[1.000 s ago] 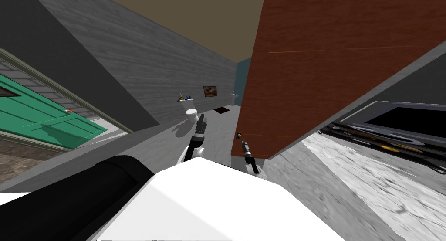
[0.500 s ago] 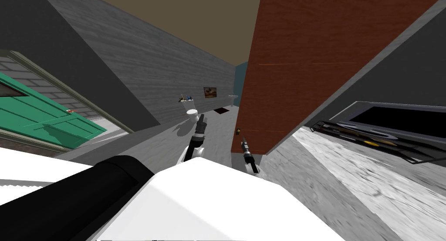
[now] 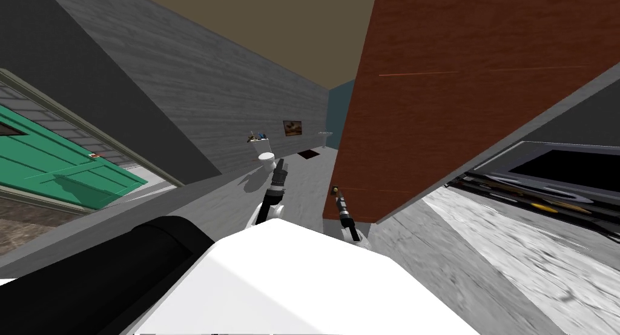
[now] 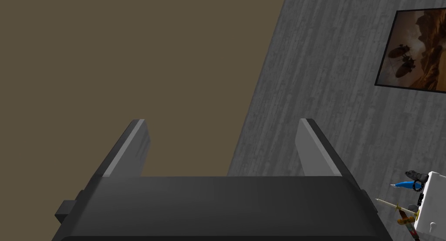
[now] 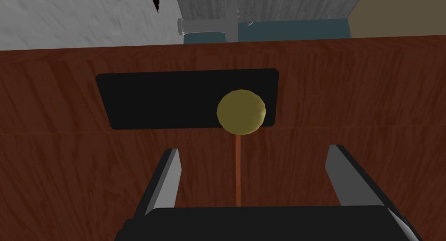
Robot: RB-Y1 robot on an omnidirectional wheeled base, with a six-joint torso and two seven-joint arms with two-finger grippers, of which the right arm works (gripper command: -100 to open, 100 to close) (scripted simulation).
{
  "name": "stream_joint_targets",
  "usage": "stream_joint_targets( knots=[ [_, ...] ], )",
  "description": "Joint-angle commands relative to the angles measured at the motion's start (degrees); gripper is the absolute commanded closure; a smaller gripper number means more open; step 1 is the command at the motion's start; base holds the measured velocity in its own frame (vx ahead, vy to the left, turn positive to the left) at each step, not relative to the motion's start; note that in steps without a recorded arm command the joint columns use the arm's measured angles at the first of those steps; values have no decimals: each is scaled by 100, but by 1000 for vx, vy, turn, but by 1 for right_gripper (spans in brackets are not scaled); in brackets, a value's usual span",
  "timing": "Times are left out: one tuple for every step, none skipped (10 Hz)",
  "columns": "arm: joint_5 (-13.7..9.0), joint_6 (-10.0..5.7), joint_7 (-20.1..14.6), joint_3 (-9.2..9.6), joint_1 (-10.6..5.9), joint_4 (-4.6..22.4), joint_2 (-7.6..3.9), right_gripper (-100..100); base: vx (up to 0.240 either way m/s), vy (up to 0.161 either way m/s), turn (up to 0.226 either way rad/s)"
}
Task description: Push the door open
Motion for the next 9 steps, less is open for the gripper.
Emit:
stream_joint_targets(
  knots=[
    [-12, -28, 29, -27, 9, 6, 20, -100, 261, 25, 41],
    [-17, -37, 37, -36, 10, 11, 33, -100, 258, 63, 27],
    [-14, -33, 31, -29, 5, 14, 26, -100, 111, 37, -6],
    [-14, -33, 31, -29, 5, 14, 26, 100, -21, -7, -6],
    [-14, -33, 31, -29, 5, 14, 26, 100, -44, -15, 20],
    [-14, -33, 31, -29, 5, 14, 26, 100, -31, -12, 7],
    [-14, -33, 31, -29, 5, 14, 26, 100, -19, -5, -4],
    [-14, -33, 31, -29, 5, 14, 26, 100, -10, 0, -5],
    [-14, -33, 31, -29, 5, 14, 26, 100, 0, 0, 0]
  ],
)
